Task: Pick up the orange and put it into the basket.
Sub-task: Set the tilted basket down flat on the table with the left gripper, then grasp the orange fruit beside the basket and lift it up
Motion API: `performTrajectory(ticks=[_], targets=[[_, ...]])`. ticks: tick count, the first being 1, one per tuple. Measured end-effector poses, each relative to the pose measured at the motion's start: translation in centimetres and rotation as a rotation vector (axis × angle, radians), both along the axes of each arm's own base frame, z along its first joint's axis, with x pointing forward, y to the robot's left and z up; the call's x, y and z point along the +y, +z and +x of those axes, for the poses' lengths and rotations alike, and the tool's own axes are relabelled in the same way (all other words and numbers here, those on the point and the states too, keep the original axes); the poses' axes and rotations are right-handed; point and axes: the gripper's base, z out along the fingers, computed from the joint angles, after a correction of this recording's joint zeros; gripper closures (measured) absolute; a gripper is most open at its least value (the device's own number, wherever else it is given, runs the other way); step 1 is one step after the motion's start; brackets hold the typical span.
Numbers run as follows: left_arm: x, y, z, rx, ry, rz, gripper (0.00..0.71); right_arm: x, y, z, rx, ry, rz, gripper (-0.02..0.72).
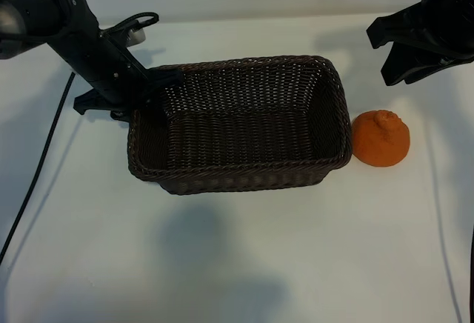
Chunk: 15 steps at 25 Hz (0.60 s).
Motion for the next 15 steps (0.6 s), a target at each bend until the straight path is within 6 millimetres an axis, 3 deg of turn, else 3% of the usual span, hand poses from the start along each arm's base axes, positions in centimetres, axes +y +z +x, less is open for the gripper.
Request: performTrajectory(ticks=[3,6,15], targets=[[0.01,0.0,0.0,0.003,0.011,0.001,0.222,0.0,0.0,0.0,0.0,0.0,0.0,0.457],[0.08,-0.02,0.0,0.004,0.011,0.009,0.146,0.0,0.0,0.0,0.0,0.0,0.0,0.457],[0.09,0.69,-0.19,0.002,0.007,0.006,0.139,0.0,0.0,0.0,0.0,0.0,0.0,0.457]])
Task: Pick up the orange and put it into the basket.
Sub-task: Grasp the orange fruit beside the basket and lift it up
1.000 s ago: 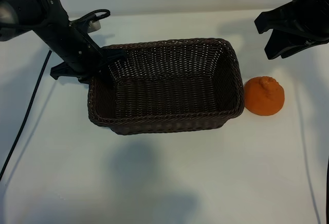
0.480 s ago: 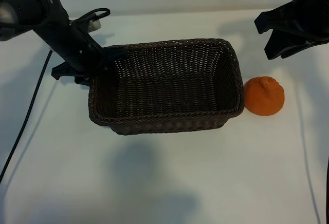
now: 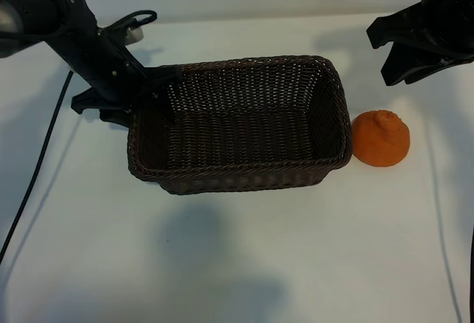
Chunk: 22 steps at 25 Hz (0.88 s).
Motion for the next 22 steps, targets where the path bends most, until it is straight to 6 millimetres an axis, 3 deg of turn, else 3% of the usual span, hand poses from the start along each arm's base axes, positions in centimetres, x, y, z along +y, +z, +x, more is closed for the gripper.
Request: performTrajectory(ticks=[11,22], targets=[[0.2,2.6,-1.2,0.032,-0.027,-0.01,0.14,0.0,0.0,0.0,0.0,-0.001,0.0,0.457],[0.9,7.5,-3.6,0.041,-0.094,0.022,0.141,0.1,0.0,0.0,0.001,-0.001,0.01,0.457]])
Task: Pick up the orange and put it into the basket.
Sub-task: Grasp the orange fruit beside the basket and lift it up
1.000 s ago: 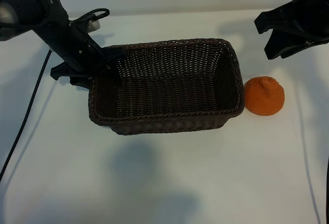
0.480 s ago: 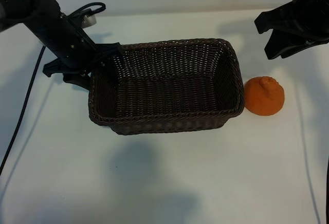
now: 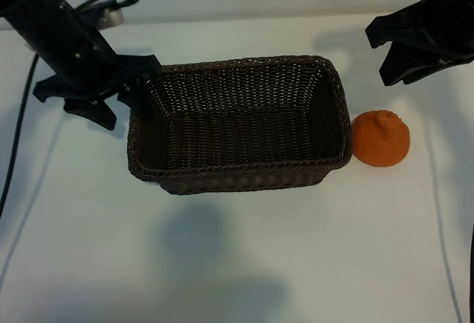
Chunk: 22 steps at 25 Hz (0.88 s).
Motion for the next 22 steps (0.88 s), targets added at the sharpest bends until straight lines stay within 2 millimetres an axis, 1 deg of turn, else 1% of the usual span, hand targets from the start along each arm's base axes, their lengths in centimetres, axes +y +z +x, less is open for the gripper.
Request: performTrajectory(ticks=[6,16,19,22], targets=[[0.3,3.5,-1.7,-0.047,-0.018,-0.003,0.141,0.0,0.0,0.0,0.0,0.0,0.002,0.457],[0.6,8.0,-3.9,-0.182,-0.042,-0.039,0.141,0.0,0.0,0.0,0.001,-0.001,0.006,0.457],[0.7,9.1,-4.6,-0.219,-0.052,-0.047,0.141,0.0,0.0,0.0,0.001,0.0,0.006,0.457],[0.4,9.9,-5.0,-0.24,-0.065,-0.098,0.141,0.1,0.0,0.0,0.001,0.0,0.007,0.457]])
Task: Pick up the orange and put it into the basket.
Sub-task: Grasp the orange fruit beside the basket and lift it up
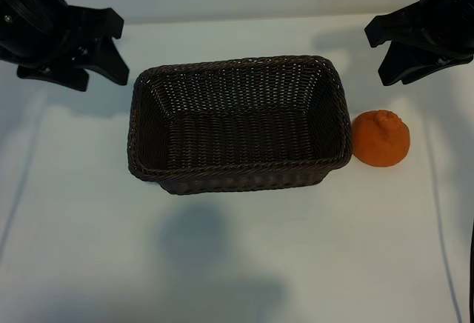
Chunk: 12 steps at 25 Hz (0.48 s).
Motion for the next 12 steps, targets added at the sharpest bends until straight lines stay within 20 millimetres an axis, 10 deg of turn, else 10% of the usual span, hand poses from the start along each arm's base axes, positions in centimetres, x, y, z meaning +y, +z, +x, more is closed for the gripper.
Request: performTrajectory(ticks=[12], targets=[[-0.4,-2.5,-1.5,0.093,-0.05,-0.049,0.143,0.0,0.0,0.0,0.0,0.0,0.001,0.458]])
